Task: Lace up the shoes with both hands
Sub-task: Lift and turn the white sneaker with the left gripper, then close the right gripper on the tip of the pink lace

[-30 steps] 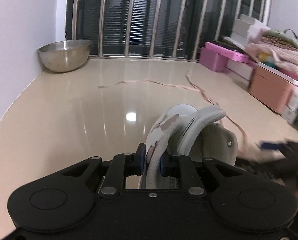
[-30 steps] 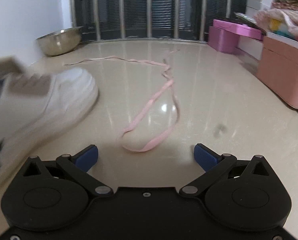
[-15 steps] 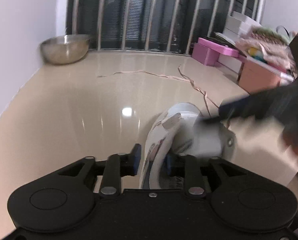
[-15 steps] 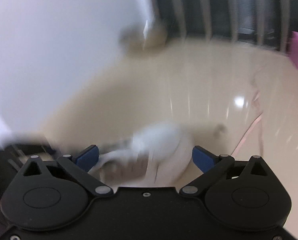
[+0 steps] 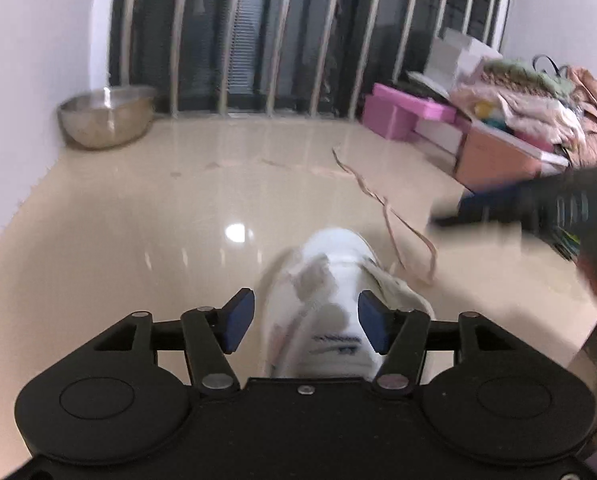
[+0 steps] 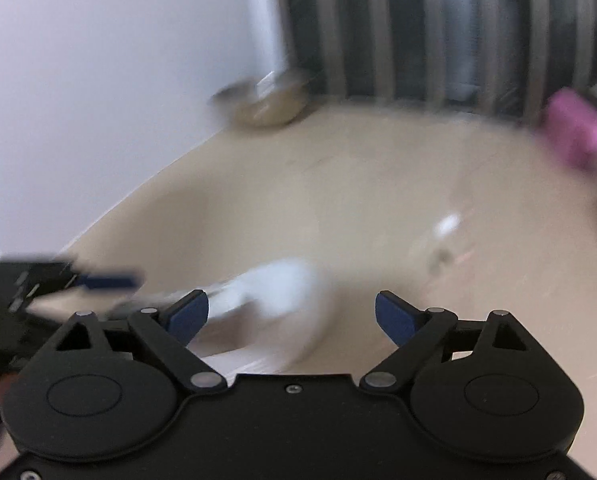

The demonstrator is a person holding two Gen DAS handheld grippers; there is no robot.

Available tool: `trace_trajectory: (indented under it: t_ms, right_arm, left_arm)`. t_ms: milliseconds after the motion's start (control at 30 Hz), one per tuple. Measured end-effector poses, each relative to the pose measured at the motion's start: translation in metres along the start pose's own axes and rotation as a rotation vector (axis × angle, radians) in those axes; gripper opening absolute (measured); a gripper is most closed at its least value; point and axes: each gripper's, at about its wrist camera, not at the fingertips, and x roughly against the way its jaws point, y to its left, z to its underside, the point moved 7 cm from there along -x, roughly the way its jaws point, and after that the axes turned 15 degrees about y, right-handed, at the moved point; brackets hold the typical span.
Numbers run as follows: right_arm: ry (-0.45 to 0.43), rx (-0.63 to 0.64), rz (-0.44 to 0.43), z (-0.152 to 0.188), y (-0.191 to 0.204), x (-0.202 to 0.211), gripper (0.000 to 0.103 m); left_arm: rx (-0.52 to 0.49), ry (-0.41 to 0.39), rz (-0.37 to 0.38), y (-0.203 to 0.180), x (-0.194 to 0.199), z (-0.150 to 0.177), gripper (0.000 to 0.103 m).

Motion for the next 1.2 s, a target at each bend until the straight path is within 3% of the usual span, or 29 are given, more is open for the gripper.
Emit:
trace_trajectory:
  t_ms: [33,67,133,233,300,333,400,433,467,567,633,767,833,933,1000,1033,1067,1100,1200]
  right_arm:
    - [-0.055,0.006,0.057,-0.004,-0.010,0.007,0.093]
    - [-0.106,0.015,0.095,-0.010,-0.019,0.011,0.092]
    - [-0.212,0.068,0.121,-0.030,-0.031,0.016,0.093]
    - [-0.323,0.310,0.136,-0.065,-0.031,0.003,0.095]
    - [-0.278,0.455,0.173,-0.095,-0.032,-0.033,0.095]
    - [-0.215,0.501,0.143,-0.111,-0.029,-0.055,0.092]
    - [-0.072,0.575,0.028,-0.142,-0.023,-0.105,0.071]
    - [-0.019,0.575,-0.049,-0.157,-0.018,-0.131,0.047]
    - [0.015,0.580,-0.087,-0.174,-0.014,-0.159,0.043]
    - [0.082,0.633,-0.084,-0.212,0.001,-0.229,0.041]
    - [0.109,0.623,-0.123,-0.234,0.005,-0.258,0.042]
    - [0.109,0.608,-0.182,-0.254,0.010,-0.287,0.047]
    - [0.173,0.606,-0.227,-0.249,0.012,-0.306,0.049]
    - [0.204,0.573,-0.229,-0.249,0.004,-0.321,0.055]
    - [0.215,0.534,-0.238,-0.250,-0.001,-0.327,0.052]
    - [0.220,0.506,-0.238,-0.249,-0.004,-0.325,0.048]
    - [0.226,0.479,-0.239,-0.248,-0.007,-0.323,0.018]
    - [0.231,0.451,-0.239,-0.248,-0.011,-0.321,0.000]
    - [0.244,0.437,-0.228,-0.237,-0.014,-0.308,0.000]
  left_arm:
    - [-0.008,-0.007,-0.026,-0.001,-0.005,0.000,0.055]
    - [-0.020,-0.016,-0.030,-0.001,-0.012,0.000,0.040]
    - [0.012,-0.055,0.051,0.012,-0.017,0.003,0.025]
    - [0.071,-0.069,0.151,0.039,-0.014,0.008,0.020]
    - [0.069,-0.078,0.163,0.049,-0.009,0.013,0.020]
    - [0.074,-0.082,0.165,0.053,-0.008,0.015,0.020]
    - [0.080,-0.094,0.163,0.057,-0.007,0.018,0.020]
    - [0.075,-0.098,0.165,0.057,-0.007,0.017,0.020]
    - [0.068,-0.101,0.167,0.056,-0.008,0.017,0.020]
    - [0.031,-0.087,0.146,0.051,-0.008,0.013,0.020]
    - [0.041,-0.076,0.152,0.053,-0.009,0.012,0.021]
    - [0.067,-0.078,0.162,0.053,-0.010,0.010,0.023]
    - [0.082,-0.084,0.156,0.053,-0.010,0.010,0.023]
    - [0.091,-0.098,0.156,0.052,-0.007,0.012,0.023]
    - [0.107,-0.101,0.160,0.052,-0.007,0.013,0.023]
    - [0.115,-0.102,0.161,0.052,-0.006,0.013,0.023]
    - [0.121,-0.106,0.156,0.050,-0.005,0.013,0.023]
    - [0.125,-0.109,0.148,0.049,-0.004,0.013,0.023]
    - [0.136,-0.123,0.124,0.042,0.001,0.015,0.023]
